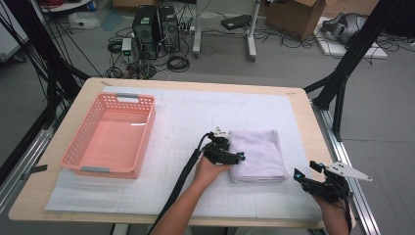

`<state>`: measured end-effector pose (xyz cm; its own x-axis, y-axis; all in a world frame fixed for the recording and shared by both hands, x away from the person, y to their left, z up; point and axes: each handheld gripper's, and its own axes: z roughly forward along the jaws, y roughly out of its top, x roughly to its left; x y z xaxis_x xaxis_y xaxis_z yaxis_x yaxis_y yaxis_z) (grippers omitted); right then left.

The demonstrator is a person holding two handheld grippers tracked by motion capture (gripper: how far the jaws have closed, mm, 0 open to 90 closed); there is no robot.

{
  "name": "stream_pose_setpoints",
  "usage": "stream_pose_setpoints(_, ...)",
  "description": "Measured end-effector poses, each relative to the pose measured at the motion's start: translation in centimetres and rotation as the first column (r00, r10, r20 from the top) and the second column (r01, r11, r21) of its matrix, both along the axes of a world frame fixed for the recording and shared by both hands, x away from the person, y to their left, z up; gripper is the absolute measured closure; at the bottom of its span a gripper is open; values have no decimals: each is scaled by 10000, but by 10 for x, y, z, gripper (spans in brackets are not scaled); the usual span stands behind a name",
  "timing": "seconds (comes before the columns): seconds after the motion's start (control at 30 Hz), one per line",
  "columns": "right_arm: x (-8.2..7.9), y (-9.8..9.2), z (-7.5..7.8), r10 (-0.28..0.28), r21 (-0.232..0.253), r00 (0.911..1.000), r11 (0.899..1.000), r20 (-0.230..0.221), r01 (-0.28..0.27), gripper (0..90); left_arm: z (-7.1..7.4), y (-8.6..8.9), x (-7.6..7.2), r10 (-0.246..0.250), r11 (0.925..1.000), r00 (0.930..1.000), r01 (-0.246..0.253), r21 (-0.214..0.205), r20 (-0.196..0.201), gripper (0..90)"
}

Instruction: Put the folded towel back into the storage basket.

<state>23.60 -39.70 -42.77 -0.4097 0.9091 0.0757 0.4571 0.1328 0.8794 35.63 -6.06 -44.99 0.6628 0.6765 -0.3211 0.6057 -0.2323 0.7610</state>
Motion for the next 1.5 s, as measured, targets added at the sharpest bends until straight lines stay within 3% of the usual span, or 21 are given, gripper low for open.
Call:
stream_pose_setpoints(0.23,0,1,1,67,189,10000,9998,-23,-67,262,-2,-2,0,-30,9998,9999,28,-199,-121,336)
stream_pose_setpoints(0.33,1,2,0,98,175,9999,9998,-48,-97,262,-3,-2,0,-49,9995,9997,42,-318,-234,472)
stream_pose_setpoints(0.37,2,2,0,103,194,9999,9998,-32,-103,263,-4,-3,0,-160,9982,9992,140,-577,-354,522)
stream_pose_setpoints(0.57,2,0,-1,84,310,9999,9995,-117,-80,263,-5,6,1,-431,9904,9984,378,-1333,-374,660)
stream_pose_setpoints(0.77,3,-1,-2,51,378,9997,9993,-253,-41,263,-2,13,-5,-516,9828,9985,540,-1766,186,698)
stream_pose_setpoints(0.9,2,1,-1,37,427,9996,9991,-271,-25,263,11,26,-14,-848,9695,9895,1091,-2197,1171,707)
stream_pose_setpoints(0.93,2,1,-1,76,389,9997,9992,-233,-66,263,11,26,-14,-848,9695,9895,1091,-2197,1171,707)
stream_pose_setpoints(0.97,2,2,-1,96,367,9996,9993,-270,-86,263,15,32,-19,-1119,9627,9766,1524,-2236,1838,706)
stream_pose_setpoints(1.0,3,2,-2,143,312,9995,9994,-278,-134,264,15,32,-19,-1119,9627,9766,1524,-2236,1838,707)
stream_pose_setpoints(1.03,3,4,-2,179,346,9992,9993,-365,-166,264,19,39,-24,-1429,9566,9593,1970,-2146,2436,706)
stream_pose_setpoints(1.07,3,4,-3,232,353,9990,9991,-383,-218,264,20,42,-26,-1497,9539,9548,2079,-2165,2570,707)
stream_pose_setpoints(1.17,4,5,-4,277,365,9989,9990,-372,-264,264,25,52,-30,-1599,9514,9436,2257,-2096,2899,709)
stream_pose_setpoints(1.3,3,7,-3,281,401,9985,9989,-475,-262,264,31,61,-33,-1543,9479,9362,2304,-2200,3159,715)
stream_pose_setpoints(1.43,4,8,-4,356,317,9984,9989,-445,-342,264,39,74,-40,-1690,9439,9183,2553,-2092,3580,717)
stream_pose_setpoints(1.5,4,9,-3,375,292,9984,9989,-417,-363,264,40,78,-43,-1755,9441,9127,2623,-1998,3691,729)
